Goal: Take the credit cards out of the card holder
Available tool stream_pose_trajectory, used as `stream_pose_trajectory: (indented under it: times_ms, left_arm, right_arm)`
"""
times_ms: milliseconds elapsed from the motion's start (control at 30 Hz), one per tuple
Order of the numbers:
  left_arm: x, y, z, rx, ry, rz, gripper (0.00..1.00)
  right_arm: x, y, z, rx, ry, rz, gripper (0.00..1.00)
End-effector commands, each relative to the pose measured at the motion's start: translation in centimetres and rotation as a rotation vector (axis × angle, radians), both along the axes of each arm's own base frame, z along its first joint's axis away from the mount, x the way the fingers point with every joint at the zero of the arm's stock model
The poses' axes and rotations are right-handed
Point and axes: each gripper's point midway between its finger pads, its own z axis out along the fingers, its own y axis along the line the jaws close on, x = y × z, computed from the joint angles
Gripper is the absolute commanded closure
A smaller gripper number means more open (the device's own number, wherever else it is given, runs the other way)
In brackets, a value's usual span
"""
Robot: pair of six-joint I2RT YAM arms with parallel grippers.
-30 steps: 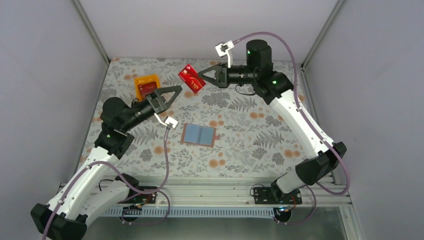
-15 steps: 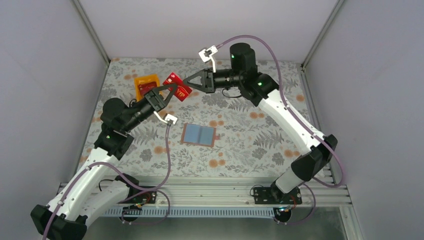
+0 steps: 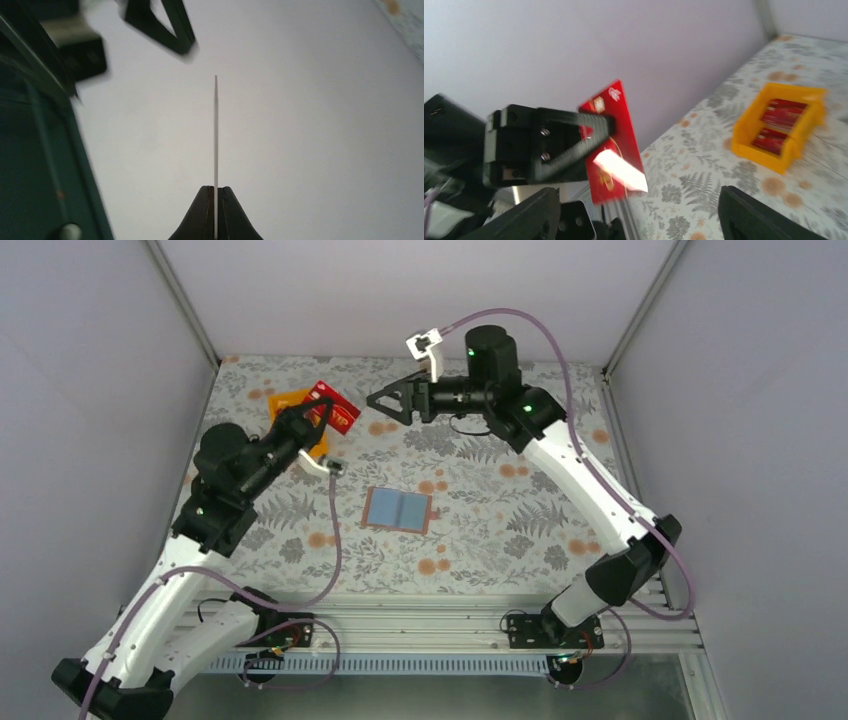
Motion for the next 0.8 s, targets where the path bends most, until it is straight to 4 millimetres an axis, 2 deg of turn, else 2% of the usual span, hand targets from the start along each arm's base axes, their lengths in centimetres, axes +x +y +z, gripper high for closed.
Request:
stream_pose_trajectory:
  times_ms: [0,100,167,267,400,633,767]
  left_arm:
    - [3.6,5.2,-3.0,0.191,0.251,0.359,0.97]
    - [5.3,7.7,-6.2,0.051,0.68,0.618,0.98]
    - [5.5,8.6,-7.5,-0.043,0.917,0.728,0.98]
    - [6.5,10.2,-9.2,-0.108,1.117,0.807,0.98]
    - [10.4,12.3,-12.0,-0.178,1.162,0.881,0.98]
    - [17.7,14.8,-15.2,-0.364,1.07,0.871,0.98]
    - [19.8,14.7,-17.6,-0.405,1.082,0.826,0.97]
  right_arm:
    - [2.5,-5.1,0.6,-0.063,-0.085,-0.267,0.15]
    - [3.6,-7.4,-0.3,-0.098,-0.09,-0.355,0.05]
    - [3.9,-8.4,-0.7,-0.112,-0.091,-0.382,0.0]
    - [4.1,-9.6,-1.2,-0.128,-0.101,-0.4,0.0]
    - [4.2,-10.6,-2.0,-0.144,-0.095,-0.415,0.0]
    - [4.0,-11.6,-3.3,-0.166,-0.079,-0.424,0.0]
    - [4.2,-12.1,-3.6,-0.18,-0.09,-0.437,0.0]
